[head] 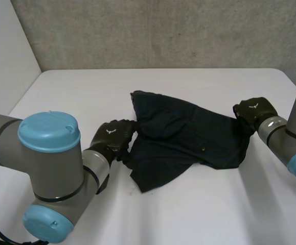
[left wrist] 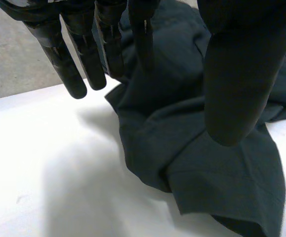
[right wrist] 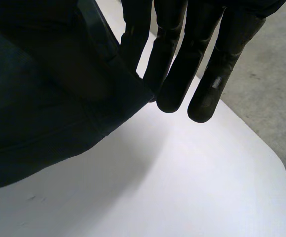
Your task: Fold the shorts.
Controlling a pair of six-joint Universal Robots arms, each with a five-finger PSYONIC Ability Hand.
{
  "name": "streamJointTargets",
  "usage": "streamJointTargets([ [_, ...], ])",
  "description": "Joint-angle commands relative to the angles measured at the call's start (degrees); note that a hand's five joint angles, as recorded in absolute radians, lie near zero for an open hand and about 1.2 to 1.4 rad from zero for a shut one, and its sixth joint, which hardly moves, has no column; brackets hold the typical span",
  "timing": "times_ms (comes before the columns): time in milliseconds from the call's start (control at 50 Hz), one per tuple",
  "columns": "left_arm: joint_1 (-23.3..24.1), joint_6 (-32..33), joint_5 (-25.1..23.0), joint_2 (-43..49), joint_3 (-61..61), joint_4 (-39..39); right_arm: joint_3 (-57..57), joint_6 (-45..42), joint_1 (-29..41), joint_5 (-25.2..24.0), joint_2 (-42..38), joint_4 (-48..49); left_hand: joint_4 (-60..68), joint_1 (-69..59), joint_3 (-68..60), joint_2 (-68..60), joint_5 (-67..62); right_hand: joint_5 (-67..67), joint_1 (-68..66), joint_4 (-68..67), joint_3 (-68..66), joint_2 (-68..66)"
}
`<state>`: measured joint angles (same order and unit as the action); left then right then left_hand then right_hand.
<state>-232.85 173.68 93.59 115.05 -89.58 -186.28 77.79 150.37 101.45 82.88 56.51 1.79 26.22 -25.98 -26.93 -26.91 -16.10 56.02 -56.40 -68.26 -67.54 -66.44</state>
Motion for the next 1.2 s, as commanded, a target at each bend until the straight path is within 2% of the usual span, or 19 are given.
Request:
streamJointTargets([
  [20,2.7,0.8,0.3,1.7,1.0,0.5,-2.8,1.4,-1.3,0.5,-1.0,0.4,3.2,-3.4,-2.5,-2.5,-3.3,14.0,-23.6,-11.7,-12.5,-13.6],
  [240,3.8,3.0,0.6,7.8,5.2,0.3,-3.9,-1.8,-5.6,3.3,-3.3,0.3,2.7,-2.9,-2.0,-2.0,-2.8,14.0,-23.6,-11.7,-12.5,-13.6],
  [400,4.9,7.7,4.5,14.2,11.5,0.5,-3.3,-2.0,-8.1,3.0,-1.9,-0.2,3.7,-3.9,-3.0,-3.0,-3.8,14.0,-23.6,-11.7,-12.5,-13.6],
  [600,7.9,10.5,4.8,18.2,15.7,0.5,-0.3,-1.9,-7.9,2.3,1.1,-0.2,10.7,-11.0,-10.0,-10.0,-10.9,14.0,-23.6,-11.7,-12.5,-13.6],
  [680,9.2,10.4,4.8,18.0,15.7,0.4,-0.1,-1.8,-7.9,2.2,1.1,-0.2,21.3,-21.5,-20.6,-20.6,-21.4,14.0,-23.6,-11.7,-12.5,-13.6],
  [760,9.7,10.3,5.2,17.6,15.6,0.1,-0.1,-1.8,-7.8,2.2,1.1,-0.2,49.7,-49.9,-49.0,-49.0,-49.8,14.0,-23.6,-11.7,-12.5,-13.6],
  [800,9.6,10.3,5.3,17.2,15.6,0.1,0.0,-1.9,-7.7,2.2,1.1,-0.3,53.8,-54.0,-53.1,-53.1,-53.9,14.0,-23.6,-11.7,-12.5,-13.6],
  [900,9.3,10.2,7.0,12.0,14.9,0.0,0.9,-2.1,-7.8,1.2,2.8,-2.1,53.8,-54.0,-53.1,-53.1,-53.9,14.0,-23.6,-11.7,-12.5,-13.6],
  [1000,7.7,10.4,9.1,2.6,14.3,0.2,-0.3,-1.6,-7.7,0.2,10.2,-8.3,53.8,-54.0,-53.1,-53.1,-53.9,14.0,-23.6,-11.7,-12.5,-13.6],
  [1100,1.5,10.8,8.5,-8.8,13.6,0.0,-1.7,1.1,-7.4,-0.9,16.3,-12.8,53.8,-54.0,-53.1,-53.1,-53.9,14.0,-23.6,-11.7,-12.5,-13.6],
  [1200,-2.9,10.7,7.1,-12.7,14.1,-0.1,-1.8,8.3,-6.6,-2.0,18.6,-13.0,53.8,-54.0,-53.1,-53.1,-53.9,14.0,-23.6,-11.7,-12.5,-13.6],
])
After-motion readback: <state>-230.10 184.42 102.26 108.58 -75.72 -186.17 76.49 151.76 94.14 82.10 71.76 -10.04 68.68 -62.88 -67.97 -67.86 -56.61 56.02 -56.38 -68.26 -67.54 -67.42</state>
